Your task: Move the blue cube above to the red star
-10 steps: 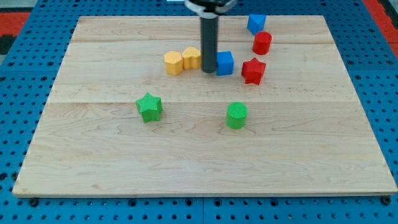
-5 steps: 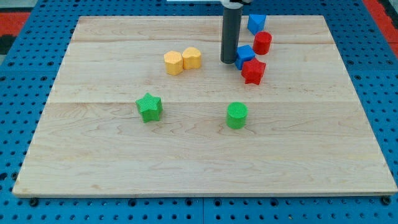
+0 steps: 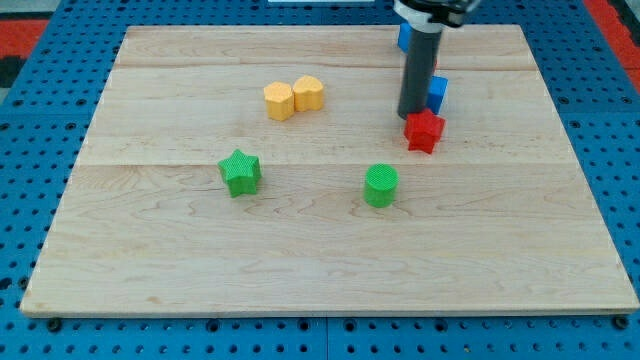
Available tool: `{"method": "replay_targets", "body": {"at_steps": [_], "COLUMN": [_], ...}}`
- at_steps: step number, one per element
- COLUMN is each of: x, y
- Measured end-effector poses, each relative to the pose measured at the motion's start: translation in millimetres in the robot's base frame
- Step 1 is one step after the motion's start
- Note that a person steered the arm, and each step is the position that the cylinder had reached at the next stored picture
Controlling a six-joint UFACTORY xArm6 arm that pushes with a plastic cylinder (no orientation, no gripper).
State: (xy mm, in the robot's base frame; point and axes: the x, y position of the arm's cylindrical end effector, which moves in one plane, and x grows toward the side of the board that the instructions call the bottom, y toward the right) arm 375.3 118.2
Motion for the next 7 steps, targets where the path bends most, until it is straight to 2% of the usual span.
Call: {"method": "replay_targets", "body": {"at_steps": [1,2,3,7], "x": [5,17,46,29], "y": [-3,-44,-43,-44]}}
